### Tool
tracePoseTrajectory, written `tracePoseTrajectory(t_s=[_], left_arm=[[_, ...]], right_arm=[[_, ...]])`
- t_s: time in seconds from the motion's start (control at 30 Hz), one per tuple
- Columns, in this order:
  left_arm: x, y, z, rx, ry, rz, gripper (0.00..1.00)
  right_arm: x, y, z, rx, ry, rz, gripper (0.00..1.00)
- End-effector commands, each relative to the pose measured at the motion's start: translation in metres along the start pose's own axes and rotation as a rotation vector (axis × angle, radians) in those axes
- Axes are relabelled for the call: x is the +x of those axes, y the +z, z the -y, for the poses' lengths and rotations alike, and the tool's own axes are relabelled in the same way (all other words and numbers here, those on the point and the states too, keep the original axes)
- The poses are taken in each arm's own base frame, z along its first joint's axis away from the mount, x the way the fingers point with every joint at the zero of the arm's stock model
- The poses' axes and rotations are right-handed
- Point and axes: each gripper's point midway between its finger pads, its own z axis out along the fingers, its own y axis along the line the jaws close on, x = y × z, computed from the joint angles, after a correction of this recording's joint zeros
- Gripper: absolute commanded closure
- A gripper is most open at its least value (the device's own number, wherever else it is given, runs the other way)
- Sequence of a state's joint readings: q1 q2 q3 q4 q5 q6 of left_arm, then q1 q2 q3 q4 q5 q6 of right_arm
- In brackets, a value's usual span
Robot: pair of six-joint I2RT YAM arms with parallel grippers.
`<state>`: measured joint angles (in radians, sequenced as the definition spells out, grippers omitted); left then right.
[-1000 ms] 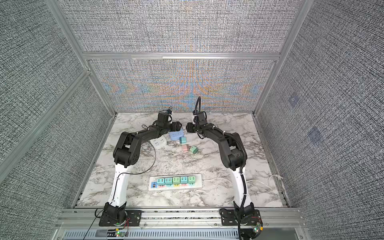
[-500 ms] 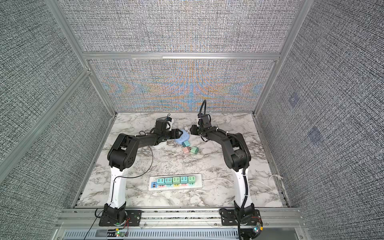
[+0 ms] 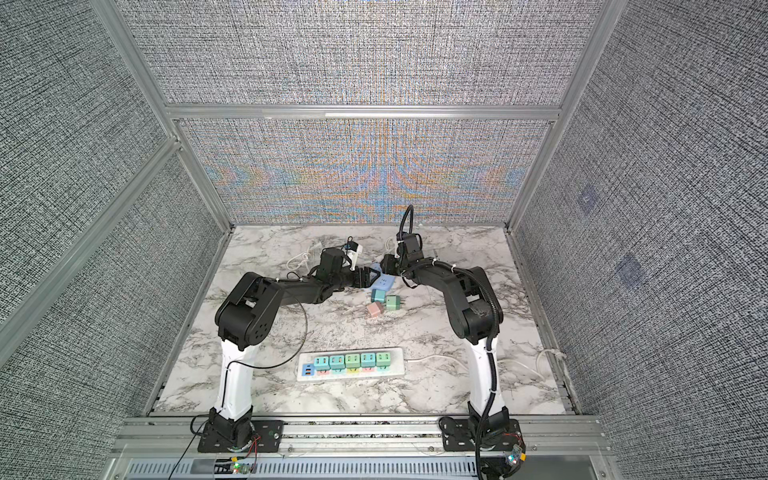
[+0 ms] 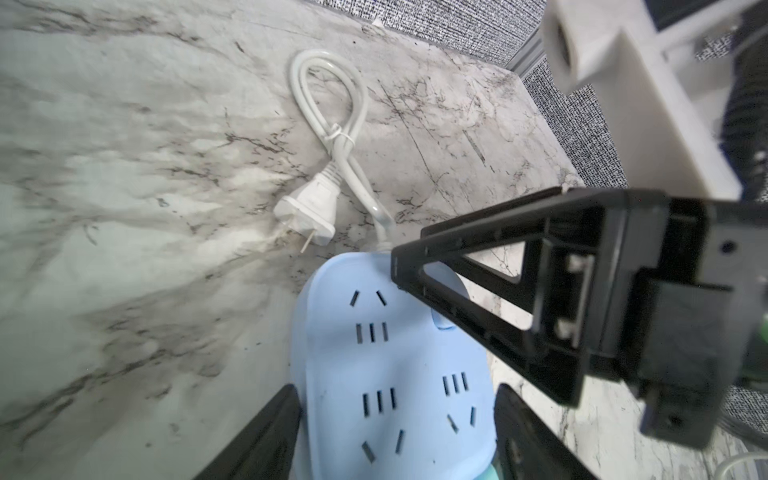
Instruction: Insert the plug
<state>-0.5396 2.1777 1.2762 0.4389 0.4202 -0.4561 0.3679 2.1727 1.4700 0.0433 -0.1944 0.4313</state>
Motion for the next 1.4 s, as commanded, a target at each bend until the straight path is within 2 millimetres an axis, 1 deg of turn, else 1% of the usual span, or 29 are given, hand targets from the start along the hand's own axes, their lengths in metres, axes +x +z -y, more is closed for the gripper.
tracePoseTrajectory(t_s=[0.0, 0.1, 0.3, 0.47, 0.57, 0.7, 0.73, 0.87, 0.9, 0.93, 1.1, 1.17, 1.23, 1.27, 1.37], left_arm=[[-0.009, -0.001, 0.019, 0.06, 0.029, 0.047, 0.25], [-0.004, -0.001, 0.026, 0.079, 0.036, 0.057, 0.25], [0.01, -0.002, 0.041, 0.114, 0.055, 0.061, 0.25], [0.023, -0.005, 0.055, 0.143, 0.074, 0.064, 0.25], [0.028, -0.01, 0.059, 0.139, 0.079, 0.069, 0.25], [0.029, -0.02, 0.058, 0.122, 0.078, 0.089, 0.25], [0.027, -0.024, 0.06, 0.123, 0.084, 0.1, 0.25], [0.021, -0.039, 0.069, 0.132, 0.1, 0.13, 0.23], [0.022, -0.041, 0.068, 0.129, 0.101, 0.129, 0.23], [0.014, -0.049, 0.075, 0.136, 0.113, 0.15, 0.23], [0.001, -0.077, 0.084, 0.098, 0.172, 0.187, 0.21], [-0.002, -0.093, 0.085, 0.057, 0.204, 0.196, 0.2], [-0.007, -0.115, 0.082, -0.014, 0.239, 0.221, 0.18], [-0.009, -0.126, 0.081, -0.048, 0.252, 0.23, 0.18], [-0.008, -0.165, 0.075, -0.16, 0.327, 0.25, 0.16]], right_arm=[[-0.004, -0.003, -0.004, -0.016, 0.006, 0.016, 0.48], [-0.001, -0.004, -0.004, -0.017, 0.008, 0.013, 0.47], [0.014, -0.008, 0.001, -0.004, -0.001, -0.014, 0.47], [0.028, -0.017, 0.008, 0.039, -0.023, -0.043, 0.46], [0.034, -0.022, 0.01, 0.053, -0.03, -0.048, 0.46], [0.034, -0.03, 0.012, 0.074, -0.037, -0.037, 0.46], [0.032, -0.033, 0.013, 0.08, -0.039, -0.03, 0.46], [0.024, -0.05, 0.011, 0.101, -0.053, 0.004, 0.44], [0.022, -0.055, 0.011, 0.108, -0.057, 0.013, 0.43], [0.021, -0.061, 0.011, 0.114, -0.062, 0.024, 0.43], [0.019, -0.095, 0.01, 0.124, -0.103, 0.094, 0.41], [0.027, -0.107, 0.01, 0.118, -0.132, 0.113, 0.41], [0.032, -0.12, 0.009, 0.102, -0.166, 0.149, 0.4], [0.046, -0.123, 0.014, 0.102, -0.178, 0.142, 0.4], [0.064, -0.137, 0.01, 0.047, -0.235, 0.186, 0.39]])
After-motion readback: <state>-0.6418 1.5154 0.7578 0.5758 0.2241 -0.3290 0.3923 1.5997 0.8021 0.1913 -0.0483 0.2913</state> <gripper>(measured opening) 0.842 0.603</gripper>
